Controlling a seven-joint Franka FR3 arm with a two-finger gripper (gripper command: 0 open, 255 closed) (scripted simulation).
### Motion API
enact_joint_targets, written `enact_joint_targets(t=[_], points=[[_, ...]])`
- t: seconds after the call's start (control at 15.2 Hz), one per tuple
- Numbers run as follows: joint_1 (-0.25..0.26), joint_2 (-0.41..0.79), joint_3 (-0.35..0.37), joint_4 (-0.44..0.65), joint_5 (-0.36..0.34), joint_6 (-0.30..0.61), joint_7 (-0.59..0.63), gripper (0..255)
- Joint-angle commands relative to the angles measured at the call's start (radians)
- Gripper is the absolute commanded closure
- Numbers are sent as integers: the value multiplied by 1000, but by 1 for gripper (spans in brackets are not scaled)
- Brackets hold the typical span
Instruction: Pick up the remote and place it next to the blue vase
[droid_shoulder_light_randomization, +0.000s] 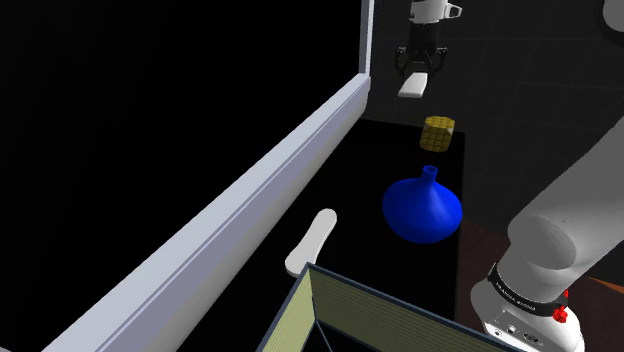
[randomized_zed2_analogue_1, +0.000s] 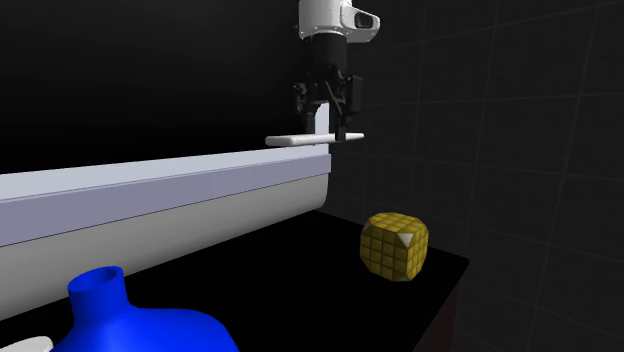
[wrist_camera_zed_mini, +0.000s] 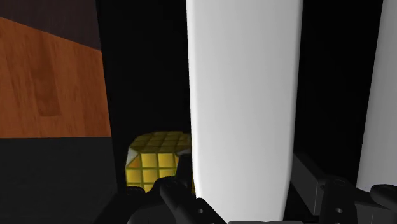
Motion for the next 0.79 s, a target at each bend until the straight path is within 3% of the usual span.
enact_joint_targets(t=[0.0,0.73], points=[[-1,-84,3,-87,-13,4,5,255],[-34,-547,22,-470,-66,-74,17,255]])
